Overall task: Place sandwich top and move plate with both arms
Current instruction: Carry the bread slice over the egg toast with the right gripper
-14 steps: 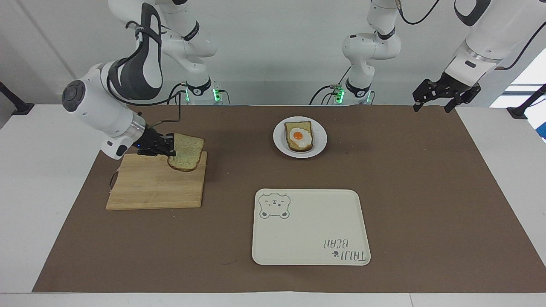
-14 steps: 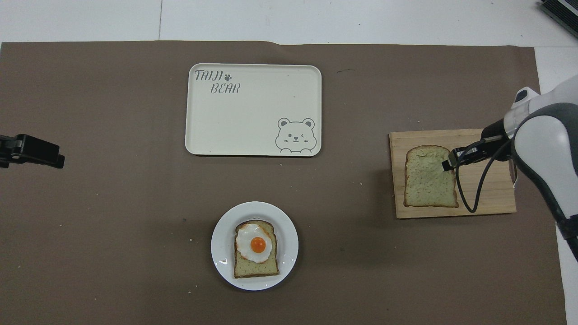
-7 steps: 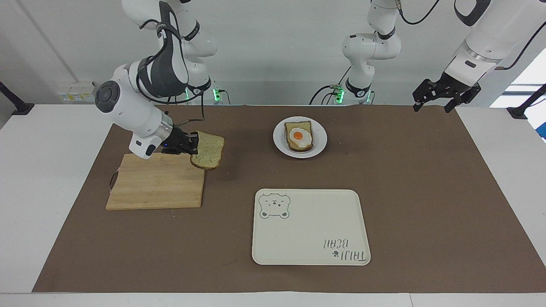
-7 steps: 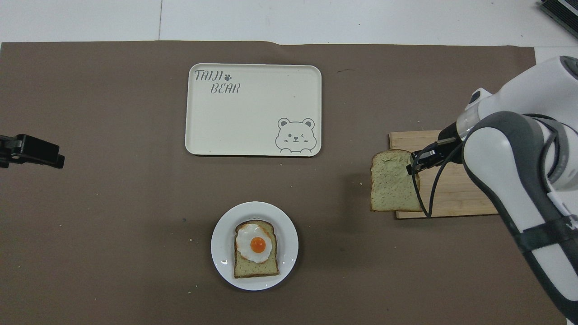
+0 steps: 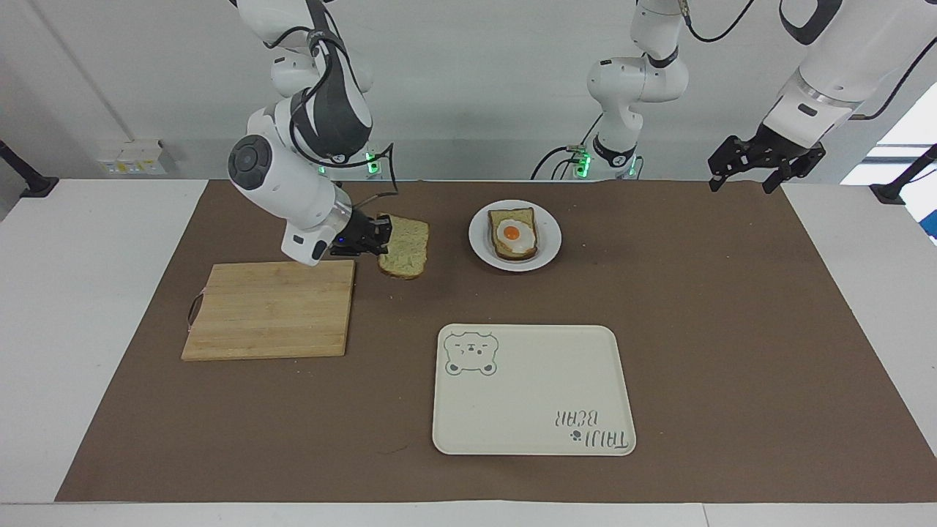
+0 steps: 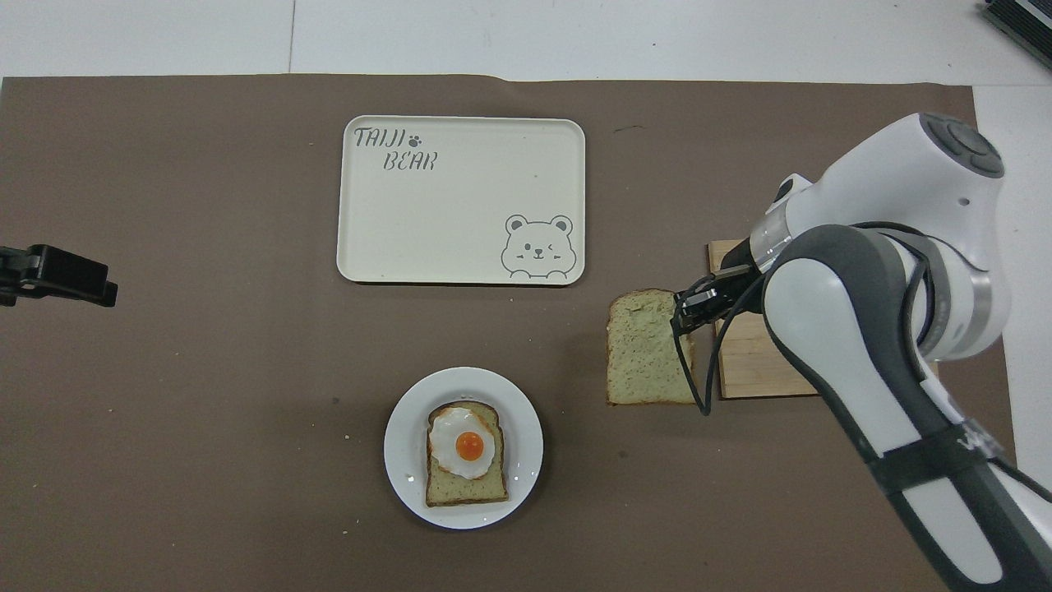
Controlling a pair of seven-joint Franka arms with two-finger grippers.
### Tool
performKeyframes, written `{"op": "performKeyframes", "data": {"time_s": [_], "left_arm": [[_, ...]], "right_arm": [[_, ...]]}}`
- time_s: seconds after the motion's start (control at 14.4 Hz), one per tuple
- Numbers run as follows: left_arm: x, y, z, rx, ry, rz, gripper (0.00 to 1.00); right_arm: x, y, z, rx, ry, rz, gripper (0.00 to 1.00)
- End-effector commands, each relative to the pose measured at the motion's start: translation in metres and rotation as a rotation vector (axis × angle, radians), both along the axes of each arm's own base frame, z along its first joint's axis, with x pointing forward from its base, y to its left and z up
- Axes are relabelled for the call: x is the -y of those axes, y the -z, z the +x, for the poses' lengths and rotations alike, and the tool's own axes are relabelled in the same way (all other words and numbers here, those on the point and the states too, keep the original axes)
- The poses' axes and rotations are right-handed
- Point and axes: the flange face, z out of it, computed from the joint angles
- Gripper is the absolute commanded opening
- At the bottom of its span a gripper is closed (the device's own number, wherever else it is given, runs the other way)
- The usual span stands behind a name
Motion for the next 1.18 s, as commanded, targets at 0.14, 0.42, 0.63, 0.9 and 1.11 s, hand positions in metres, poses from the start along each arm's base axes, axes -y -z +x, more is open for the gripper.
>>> {"op": "performKeyframes", "data": {"time_s": [0.14,0.42,0.63,0.9,1.11], "left_arm": [[-0.001,0.0,0.0,0.004,-0.01,0.01,1.0],[-0.001,0.0,0.0,0.006,-0.01,0.01,1.0],[-0.001,0.0,0.0,0.006,-0.01,0.01,1.0],[-0.001,0.0,0.0,0.006,-0.01,0.01,1.0],[-0.001,0.0,0.0,0.004,-0.01,0.01,1.0]], "right_arm": [[-0.06,-0.012,-0.04,-0.051,0.035,0.009,0.0],[-0.107,0.003,-0.072,-0.066,-0.011,0.024,0.0],[-0.144,0.019,-0.092,-0.029,-0.035,0.045,0.0],[-0.175,0.041,-0.107,-0.012,-0.006,0.085,0.0],[-0.19,0.059,-0.119,-0.012,-0.016,0.082,0.0]]}}
